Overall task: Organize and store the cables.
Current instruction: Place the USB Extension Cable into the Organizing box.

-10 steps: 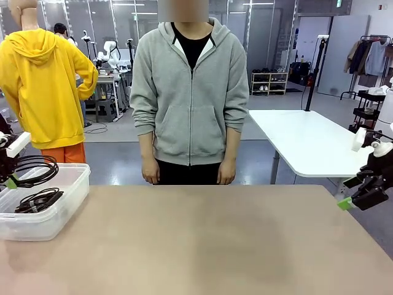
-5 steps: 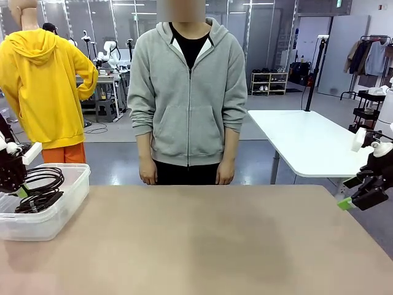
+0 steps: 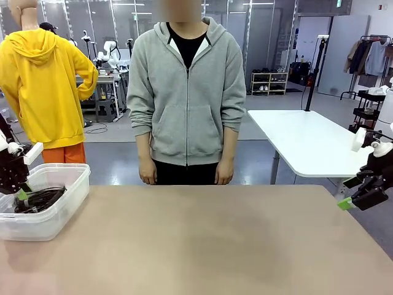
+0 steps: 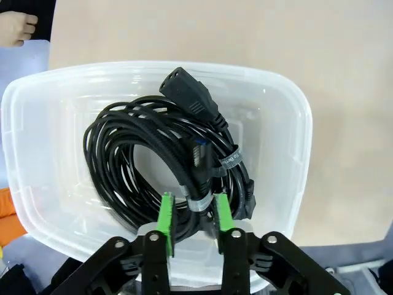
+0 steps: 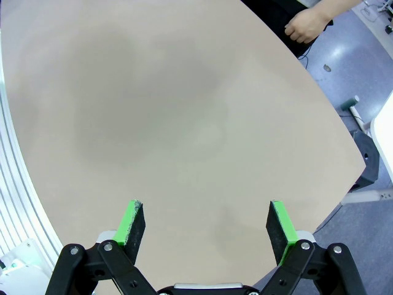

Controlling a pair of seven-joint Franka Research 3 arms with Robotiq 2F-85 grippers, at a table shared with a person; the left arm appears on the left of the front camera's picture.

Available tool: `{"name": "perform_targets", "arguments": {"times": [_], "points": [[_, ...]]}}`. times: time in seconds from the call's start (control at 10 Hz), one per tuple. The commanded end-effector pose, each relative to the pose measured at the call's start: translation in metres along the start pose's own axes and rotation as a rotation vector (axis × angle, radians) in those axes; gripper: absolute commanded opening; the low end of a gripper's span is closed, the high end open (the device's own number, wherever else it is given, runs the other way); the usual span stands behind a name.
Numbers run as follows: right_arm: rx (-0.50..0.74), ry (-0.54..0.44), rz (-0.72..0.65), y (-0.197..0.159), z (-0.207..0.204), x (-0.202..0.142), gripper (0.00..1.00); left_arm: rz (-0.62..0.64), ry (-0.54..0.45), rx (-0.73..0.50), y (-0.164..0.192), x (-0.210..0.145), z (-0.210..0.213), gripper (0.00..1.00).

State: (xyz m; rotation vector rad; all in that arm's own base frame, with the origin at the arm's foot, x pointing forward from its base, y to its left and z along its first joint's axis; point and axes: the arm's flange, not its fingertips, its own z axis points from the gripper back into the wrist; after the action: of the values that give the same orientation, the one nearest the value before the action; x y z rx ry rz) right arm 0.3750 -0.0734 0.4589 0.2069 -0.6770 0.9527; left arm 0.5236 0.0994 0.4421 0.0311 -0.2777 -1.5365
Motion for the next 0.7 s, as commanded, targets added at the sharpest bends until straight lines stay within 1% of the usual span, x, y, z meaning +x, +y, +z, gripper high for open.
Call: {"name": "perform_targets", "arguments": {"times": [0.0, 0.1, 0.3, 0.4, 0.5, 0.6], "points": [[-0.001, -0.006, -0.024, 0.000, -0.001, 0.003, 1.00, -0.027, -0.046, 0.004, 0.001, -0.004, 0.007, 0.90], [-0.001, -0.006, -0.024, 0.000, -0.001, 0.003, 1.00, -0.028, -0.050, 0.005, 0.000, -0.003, 0.007, 1.00], [-0.001, -0.006, -0.024, 0.000, -0.001, 0.003, 1.00, -0.027, -0.049, 0.013, -0.002, -0.002, 0.009, 1.00], [-0.001, -0.006, -0.024, 0.000, -0.001, 0.003, 1.00, -0.025, -0.051, 0.015, -0.003, -0.002, 0.010, 0.94], [-0.001, -0.006, -0.024, 0.000, -0.001, 0.003, 1.00, -0.022, -0.041, 0.019, -0.004, -0.001, 0.012, 1.00], [-0.001, -0.006, -0.024, 0.000, -0.001, 0.003, 1.00, -0.016, -0.027, 0.027, -0.005, 0.000, 0.018, 1.00]]}}
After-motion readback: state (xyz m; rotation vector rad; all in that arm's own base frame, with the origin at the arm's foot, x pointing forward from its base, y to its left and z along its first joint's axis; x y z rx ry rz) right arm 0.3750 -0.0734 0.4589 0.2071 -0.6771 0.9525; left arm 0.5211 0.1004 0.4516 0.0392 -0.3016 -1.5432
